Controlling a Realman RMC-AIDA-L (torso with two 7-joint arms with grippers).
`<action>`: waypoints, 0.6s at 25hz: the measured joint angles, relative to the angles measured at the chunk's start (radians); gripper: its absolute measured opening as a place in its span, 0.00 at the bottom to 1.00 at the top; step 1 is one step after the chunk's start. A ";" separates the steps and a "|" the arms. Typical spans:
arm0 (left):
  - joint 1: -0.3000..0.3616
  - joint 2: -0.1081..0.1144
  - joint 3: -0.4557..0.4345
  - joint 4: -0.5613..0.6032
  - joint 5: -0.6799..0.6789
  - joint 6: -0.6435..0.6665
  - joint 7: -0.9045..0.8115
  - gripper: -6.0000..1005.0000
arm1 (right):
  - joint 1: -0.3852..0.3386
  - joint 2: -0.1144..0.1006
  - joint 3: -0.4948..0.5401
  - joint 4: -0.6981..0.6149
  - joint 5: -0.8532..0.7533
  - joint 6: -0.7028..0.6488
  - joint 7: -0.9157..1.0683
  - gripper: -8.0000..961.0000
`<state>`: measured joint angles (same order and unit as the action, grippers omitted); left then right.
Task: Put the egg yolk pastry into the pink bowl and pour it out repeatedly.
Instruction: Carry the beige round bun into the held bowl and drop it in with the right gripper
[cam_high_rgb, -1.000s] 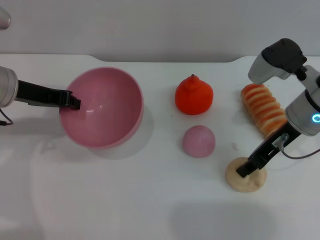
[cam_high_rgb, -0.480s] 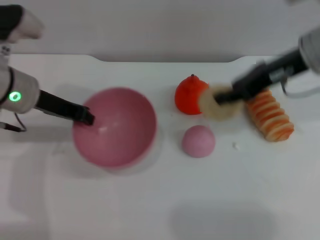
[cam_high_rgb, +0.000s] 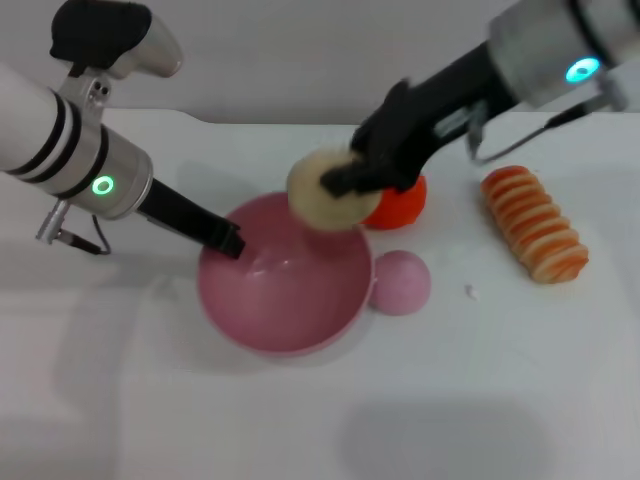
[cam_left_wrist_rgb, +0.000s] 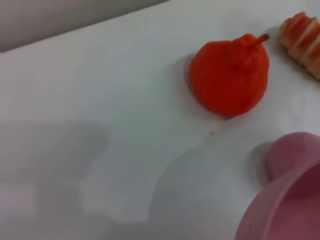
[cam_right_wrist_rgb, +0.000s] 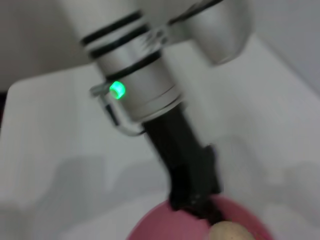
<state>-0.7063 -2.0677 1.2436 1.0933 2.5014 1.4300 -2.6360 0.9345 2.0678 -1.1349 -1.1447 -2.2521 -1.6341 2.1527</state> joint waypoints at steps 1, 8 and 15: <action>-0.005 0.000 0.002 0.000 -0.002 -0.002 0.000 0.01 | 0.006 0.002 -0.026 0.013 -0.001 0.007 0.000 0.19; -0.014 -0.001 0.004 0.000 -0.004 -0.024 -0.001 0.01 | 0.005 0.007 -0.121 0.019 0.001 0.046 0.016 0.23; 0.000 0.005 -0.006 -0.009 -0.001 -0.061 0.001 0.01 | -0.020 0.006 -0.089 -0.002 -0.018 0.070 0.079 0.47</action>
<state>-0.7066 -2.0629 1.2377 1.0842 2.5006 1.3686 -2.6352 0.9143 2.0743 -1.2244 -1.1469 -2.2697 -1.5643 2.2320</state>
